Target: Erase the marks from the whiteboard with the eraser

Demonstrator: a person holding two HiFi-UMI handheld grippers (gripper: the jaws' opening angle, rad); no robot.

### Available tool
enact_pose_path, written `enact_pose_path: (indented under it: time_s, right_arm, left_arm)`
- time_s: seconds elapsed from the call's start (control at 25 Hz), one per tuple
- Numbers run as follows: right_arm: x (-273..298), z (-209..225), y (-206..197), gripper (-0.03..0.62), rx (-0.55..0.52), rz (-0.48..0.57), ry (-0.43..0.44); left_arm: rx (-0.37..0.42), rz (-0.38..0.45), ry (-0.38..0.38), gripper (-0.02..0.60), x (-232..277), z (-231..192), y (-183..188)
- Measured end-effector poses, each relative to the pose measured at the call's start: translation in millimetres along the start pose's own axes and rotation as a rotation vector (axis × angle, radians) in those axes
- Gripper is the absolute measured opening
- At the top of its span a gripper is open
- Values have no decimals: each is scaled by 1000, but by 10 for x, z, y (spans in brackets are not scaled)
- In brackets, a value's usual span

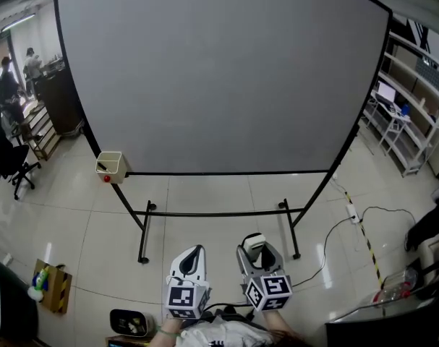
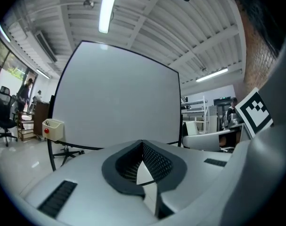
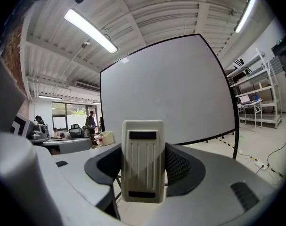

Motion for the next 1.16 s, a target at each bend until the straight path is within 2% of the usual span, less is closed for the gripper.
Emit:
enact_pose_path:
  time_s: [0.24, 0.48, 1.16]
  right_arm:
    - [-36, 92, -109, 272, -4, -26, -9]
    - [-15, 108, -108, 272, -23, -31, 11]
    - [84, 69, -109, 272, -25, -44, 40]
  left_arm:
    - [20, -10, -22, 2, 8, 183, -26]
    - [21, -7, -9, 2, 65, 222, -6]
    - [30, -4, 7, 2, 123, 187, 8]
Point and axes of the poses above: the fingertips, and each gripper's own axes: x forward along the fingers, z to its right, y out of its top, the point moved 2 cm from there along -x, backward along the fingers, and after that the axes turned 6 degrees about -x, right-handed, at the moved point
